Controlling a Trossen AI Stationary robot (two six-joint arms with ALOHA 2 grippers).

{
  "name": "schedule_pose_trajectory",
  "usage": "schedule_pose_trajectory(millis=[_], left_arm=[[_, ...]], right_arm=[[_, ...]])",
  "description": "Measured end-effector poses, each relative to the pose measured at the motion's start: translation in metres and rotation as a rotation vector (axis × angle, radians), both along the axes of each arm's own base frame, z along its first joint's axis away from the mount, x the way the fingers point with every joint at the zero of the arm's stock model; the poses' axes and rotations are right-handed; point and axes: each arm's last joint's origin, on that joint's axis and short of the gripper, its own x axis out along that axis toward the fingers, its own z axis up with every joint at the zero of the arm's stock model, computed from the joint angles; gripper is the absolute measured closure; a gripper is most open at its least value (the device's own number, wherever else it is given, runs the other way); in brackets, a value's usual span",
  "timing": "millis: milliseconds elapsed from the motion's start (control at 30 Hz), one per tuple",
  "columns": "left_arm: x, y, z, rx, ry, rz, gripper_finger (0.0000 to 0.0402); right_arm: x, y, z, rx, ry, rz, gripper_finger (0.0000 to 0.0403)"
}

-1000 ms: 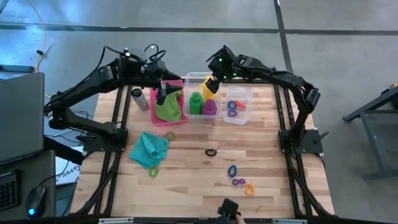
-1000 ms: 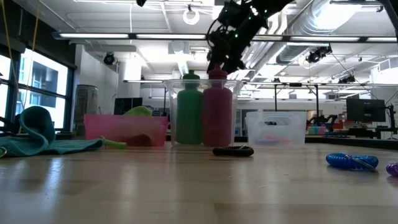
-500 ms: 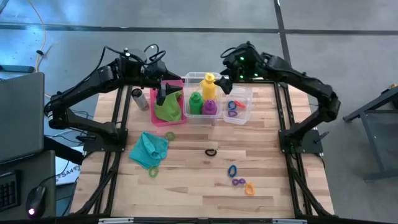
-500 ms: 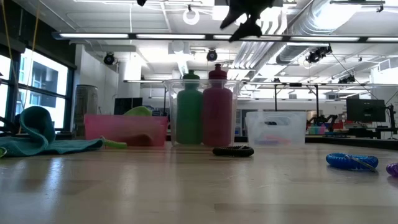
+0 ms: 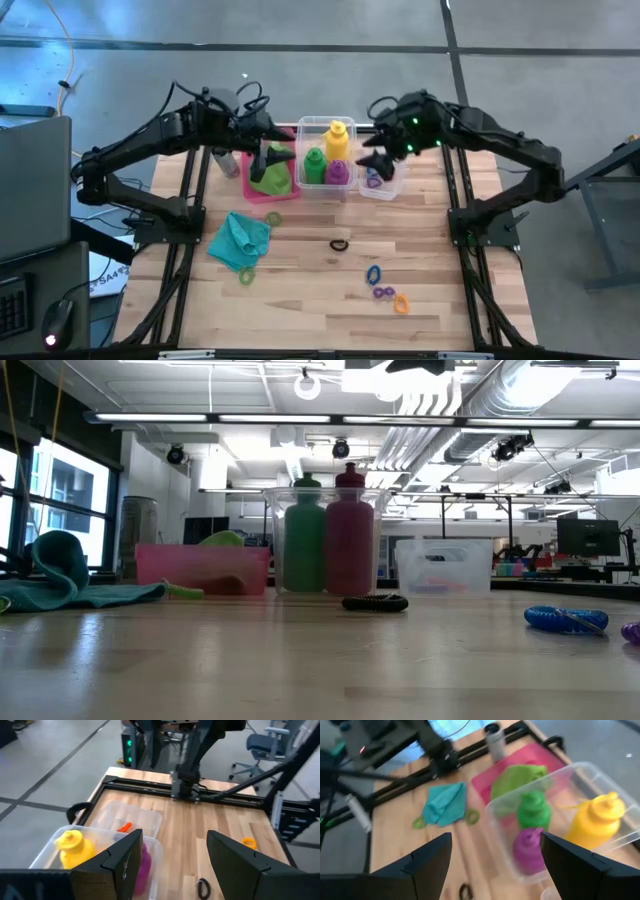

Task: Pick & Place Sports Items
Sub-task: Put the blue spring keychain into the right transparent bin

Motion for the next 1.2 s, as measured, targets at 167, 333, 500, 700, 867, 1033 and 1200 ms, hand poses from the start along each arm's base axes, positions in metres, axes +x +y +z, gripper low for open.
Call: schedule_pose_trajectory(millis=[167,333,500,700,867,1033,1200], left_arm=[[0.003,-0.012,0.000,-0.008,-0.005,-0.046,0.0186],[0.006,-0.024,0.001,-0.020,-0.009,-0.036,0.0186],[0.008,-0.034,0.000,-0.044,-0.006,-0.010,0.0186],[0.019,-0.047,-0.005,-0.044,0.018,-0.004,0.0186],[0.030,-0.053,-0.012,0.024,0.056,-0.054,0.0186],[0.042,-0.055,-0.015,-0.048,0.037,-0.041,0.0186],[0.048,-0.056,-0.018,-0.067,0.044,-0.053,0.0186]], right_arm=[[-0.004,0.023,-0.001,0.009,0.043,0.085,0.0110],[-0.006,0.042,-0.006,0.027,0.098,0.246,0.0110],[-0.012,0.060,-0.012,0.001,0.166,0.454,0.0110],[-0.020,0.078,-0.017,-0.040,0.224,0.676,0.0110],[-0.024,0.090,-0.019,-0.103,0.234,0.805,0.0110],[-0.024,0.101,-0.019,-0.132,0.218,0.869,0.0110],[-0.025,0.115,-0.018,-0.144,0.198,0.926,0.0110]])
